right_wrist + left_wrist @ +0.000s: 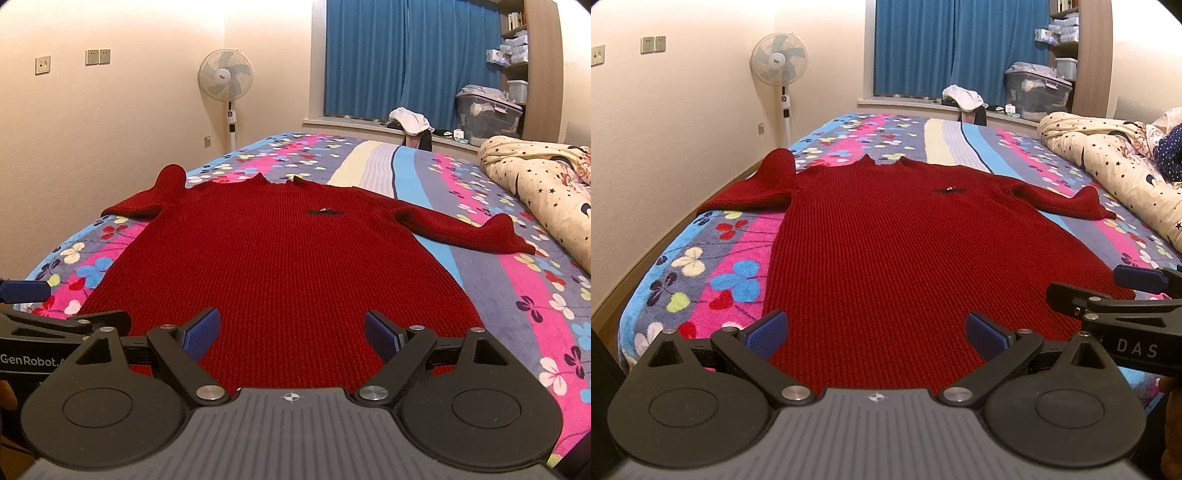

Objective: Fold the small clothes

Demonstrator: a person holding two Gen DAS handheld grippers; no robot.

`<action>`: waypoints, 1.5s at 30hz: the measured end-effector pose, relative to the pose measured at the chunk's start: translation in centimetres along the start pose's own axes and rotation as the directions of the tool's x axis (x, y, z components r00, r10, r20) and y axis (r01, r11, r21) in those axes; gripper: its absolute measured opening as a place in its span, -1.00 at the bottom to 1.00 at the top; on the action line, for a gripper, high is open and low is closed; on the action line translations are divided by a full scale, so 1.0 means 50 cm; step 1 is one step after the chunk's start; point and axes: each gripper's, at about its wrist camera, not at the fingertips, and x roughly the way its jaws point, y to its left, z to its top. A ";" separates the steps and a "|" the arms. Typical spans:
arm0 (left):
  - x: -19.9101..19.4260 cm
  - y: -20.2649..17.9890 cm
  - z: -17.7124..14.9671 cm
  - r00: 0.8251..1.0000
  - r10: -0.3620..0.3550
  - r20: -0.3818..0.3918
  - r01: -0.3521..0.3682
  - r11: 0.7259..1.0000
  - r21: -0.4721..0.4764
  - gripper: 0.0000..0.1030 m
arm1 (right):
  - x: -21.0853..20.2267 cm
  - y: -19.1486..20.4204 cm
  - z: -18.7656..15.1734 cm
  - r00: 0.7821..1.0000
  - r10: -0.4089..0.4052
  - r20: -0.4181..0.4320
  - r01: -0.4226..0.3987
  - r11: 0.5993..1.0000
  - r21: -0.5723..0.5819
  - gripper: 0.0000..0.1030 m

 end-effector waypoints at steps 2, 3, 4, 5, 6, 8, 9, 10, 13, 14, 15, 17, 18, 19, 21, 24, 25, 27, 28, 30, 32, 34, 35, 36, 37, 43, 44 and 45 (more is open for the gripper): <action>0.001 0.000 0.000 1.000 0.000 -0.001 0.000 1.000 0.000 0.99 | 0.000 0.001 0.000 1.000 0.000 -0.001 0.000 1.000 -0.003 0.68; 0.001 0.000 0.000 1.000 0.000 -0.001 0.000 1.000 0.000 0.99 | 0.000 0.001 0.000 1.000 -0.001 -0.002 0.001 1.000 -0.003 0.68; 0.001 0.000 0.000 1.000 0.000 0.000 0.000 1.000 0.000 0.99 | 0.001 0.002 0.002 1.000 0.000 -0.002 0.000 1.000 -0.002 0.68; 0.001 0.001 0.000 1.000 0.000 0.000 0.000 1.000 0.000 0.99 | 0.001 0.002 0.001 1.000 0.000 -0.002 0.000 1.000 -0.002 0.68; 0.001 0.001 -0.001 1.000 0.000 0.000 0.000 1.000 0.000 0.99 | 0.002 0.001 0.002 1.000 0.000 -0.002 0.000 1.000 -0.002 0.68; 0.001 0.000 0.000 1.000 -0.001 0.000 0.001 1.000 0.000 0.99 | 0.001 0.002 0.001 1.000 -0.001 -0.002 0.001 1.000 -0.002 0.68; 0.001 0.000 0.000 1.000 0.000 0.000 0.000 1.000 0.001 0.99 | 0.001 0.001 0.002 1.000 -0.001 -0.002 0.001 1.000 -0.003 0.68; 0.001 0.001 0.000 1.000 -0.001 0.000 0.001 1.000 0.000 0.99 | 0.001 0.002 0.001 1.000 -0.001 -0.002 0.001 1.000 -0.003 0.68; 0.001 0.000 0.000 1.000 0.000 0.000 0.000 1.000 0.000 0.99 | 0.001 0.000 0.002 1.000 -0.001 -0.003 0.001 1.000 -0.002 0.68; 0.001 0.000 0.000 1.000 0.000 -0.001 0.000 1.000 0.000 0.99 | 0.001 0.001 0.002 1.000 -0.001 -0.002 0.001 1.000 -0.002 0.68; 0.001 0.001 0.000 1.000 0.000 0.000 0.000 1.000 0.000 0.99 | 0.002 0.000 0.002 1.000 -0.002 -0.002 0.002 1.000 -0.002 0.68; 0.001 0.001 0.001 1.000 0.000 0.000 0.000 1.000 -0.001 0.99 | 0.002 0.000 0.002 1.000 -0.001 -0.003 0.001 1.000 -0.002 0.68; 0.001 0.001 0.000 1.000 0.000 0.000 0.000 1.000 0.000 0.99 | 0.002 0.000 0.002 1.000 0.000 -0.002 0.000 1.000 -0.001 0.68; 0.001 0.001 0.001 1.000 0.000 0.000 0.000 1.000 0.000 0.99 | 0.002 0.000 0.003 1.000 -0.001 -0.002 0.001 1.000 -0.002 0.68; 0.001 0.001 0.001 1.000 0.000 -0.001 0.000 1.000 0.000 0.99 | 0.002 0.000 0.003 1.000 0.000 -0.002 0.000 1.000 -0.001 0.68; 0.001 -0.002 0.001 1.000 0.001 -0.002 -0.001 1.000 0.000 0.99 | 0.000 0.000 0.003 1.000 0.013 0.004 -0.013 1.000 0.003 0.64; 0.001 -0.002 0.001 1.000 0.001 -0.002 -0.001 1.000 0.000 0.99 | 0.000 -0.001 0.003 1.000 0.022 0.008 -0.022 1.000 0.004 0.54; 0.001 -0.001 0.001 1.000 0.002 -0.001 -0.002 1.000 0.001 0.99 | -0.002 0.001 0.003 0.999 0.032 0.014 -0.032 0.999 0.000 0.34; 0.001 -0.002 0.002 1.000 0.004 0.000 -0.004 1.000 0.002 0.99 | -0.002 0.001 0.004 0.999 0.034 0.015 -0.034 0.999 -0.002 0.19; 0.000 0.001 0.006 1.000 0.007 0.003 -0.007 1.000 -0.005 0.99 | -0.003 -0.009 0.011 0.999 0.046 0.016 -0.046 0.999 0.026 0.02; -0.001 0.014 0.020 1.000 0.003 0.014 -0.003 1.000 -0.014 0.96 | -0.011 -0.044 0.033 0.997 0.064 0.037 -0.068 0.993 0.099 -0.10; 0.002 0.028 0.047 0.999 0.011 0.039 -0.012 1.000 0.013 0.86 | -0.019 -0.087 0.065 0.996 0.057 0.075 -0.067 0.988 0.140 -0.09; 0.007 0.038 0.066 0.999 0.010 0.053 -0.011 0.999 0.031 0.76 | -0.018 -0.117 0.090 0.994 0.055 0.093 -0.069 0.986 0.153 -0.09; 0.014 0.051 0.086 0.998 -0.004 0.060 0.002 0.999 0.050 0.69 | -0.015 -0.141 0.109 0.993 0.057 0.107 -0.073 0.986 0.149 -0.09; 0.023 0.065 0.109 0.998 -0.025 0.063 0.020 0.997 0.076 0.52 | -0.010 -0.169 0.131 0.991 0.048 0.122 -0.064 0.990 0.128 -0.09; 0.123 0.163 0.214 0.999 -0.049 0.022 0.042 0.968 0.248 0.38 | 0.077 -0.355 0.222 0.996 -0.043 0.073 0.035 0.994 0.105 0.04; 0.146 0.180 0.215 0.999 -0.041 0.000 0.039 0.966 0.256 0.37 | 0.102 -0.387 0.219 0.998 -0.052 0.037 0.047 0.990 0.133 0.08; 0.170 0.195 0.210 0.999 -0.029 -0.025 0.034 0.967 0.254 0.36 | 0.122 -0.409 0.212 0.998 -0.058 0.008 0.056 0.986 0.160 0.10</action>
